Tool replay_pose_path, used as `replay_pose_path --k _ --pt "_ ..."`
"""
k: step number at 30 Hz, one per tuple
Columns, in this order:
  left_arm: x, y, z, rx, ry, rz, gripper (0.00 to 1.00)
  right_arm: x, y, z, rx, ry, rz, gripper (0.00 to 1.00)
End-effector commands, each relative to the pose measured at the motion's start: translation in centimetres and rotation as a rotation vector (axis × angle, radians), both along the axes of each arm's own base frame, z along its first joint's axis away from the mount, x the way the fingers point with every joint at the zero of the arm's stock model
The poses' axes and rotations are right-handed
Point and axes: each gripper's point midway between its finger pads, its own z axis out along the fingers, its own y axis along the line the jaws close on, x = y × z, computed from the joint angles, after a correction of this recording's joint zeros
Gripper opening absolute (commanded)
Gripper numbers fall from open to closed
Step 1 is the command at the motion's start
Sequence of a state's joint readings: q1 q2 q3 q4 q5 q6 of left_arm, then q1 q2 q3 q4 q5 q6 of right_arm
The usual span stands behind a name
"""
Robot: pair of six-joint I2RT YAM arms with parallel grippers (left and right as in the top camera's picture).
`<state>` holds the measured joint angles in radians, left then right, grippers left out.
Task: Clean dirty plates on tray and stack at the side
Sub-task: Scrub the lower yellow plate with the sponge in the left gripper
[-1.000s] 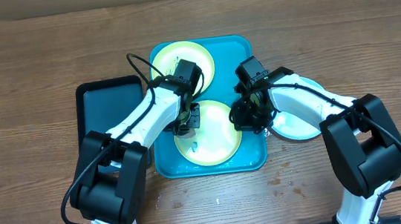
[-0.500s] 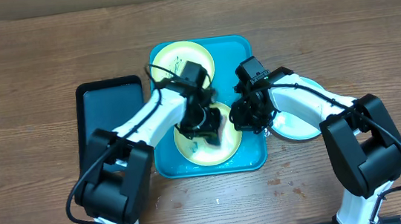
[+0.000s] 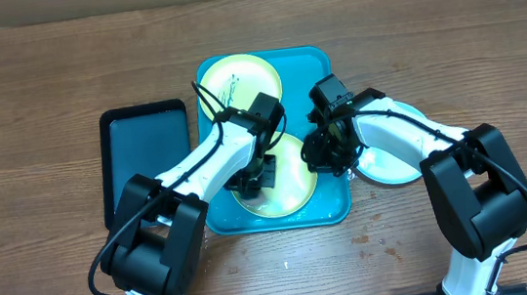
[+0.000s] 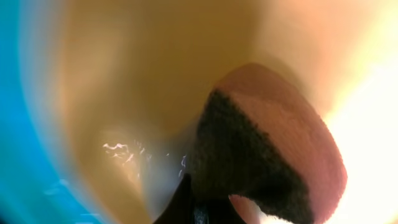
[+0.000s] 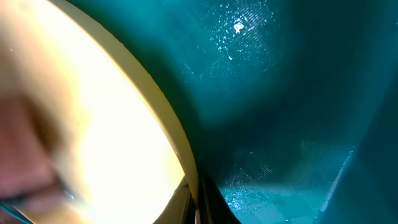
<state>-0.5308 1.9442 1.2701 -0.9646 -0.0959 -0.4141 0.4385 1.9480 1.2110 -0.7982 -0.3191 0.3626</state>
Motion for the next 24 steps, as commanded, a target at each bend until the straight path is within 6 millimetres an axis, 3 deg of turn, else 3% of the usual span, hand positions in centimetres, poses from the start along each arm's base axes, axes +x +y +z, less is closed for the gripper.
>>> replay_pose_path --k 1,5,9,11,13,17,20,24 --pt "2.8 6.9 0.5 0.387 -0.185 0.031 0.04 0.0 -2.0 -2.1 -0.097 0.016 -0.025 0.04" --pt "4.9 8.0 2.1 0.485 -0.292 0.012 0.04 0.0 -2.0 -2.1 -0.097 0.016 -0.025 0.04" --pt "6.4 6.4 1.7 0.407 -0.322 -0.034 0.04 0.0 -2.0 -2.1 -0.097 0.016 -0.025 0.04" --pt "6.3 4.1 0.5 0.27 -0.292 -0.042 0.04 0.0 -2.0 -2.1 -0.097 0.016 -0.025 0.04" --pt "5.5 -0.1 -0.8 0.022 -0.217 -0.063 0.04 0.0 -2.0 -2.1 -0.097 0.016 -0.025 0.04" --pt "3.3 -7.2 -0.7 -0.379 -0.083 -0.146 0.04 -0.1 -2.0 -2.1 -0.097 0.017 -0.025 0.04" --pt "2.2 -9.3 0.0 -0.515 -0.025 -0.169 0.05 0.0 -2.0 -2.1 -0.097 0.017 -0.025 0.04" --pt "1.1 -10.8 0.7 -0.617 0.028 -0.179 0.04 0.0 -2.0 -2.1 -0.097 0.016 -0.025 0.04"
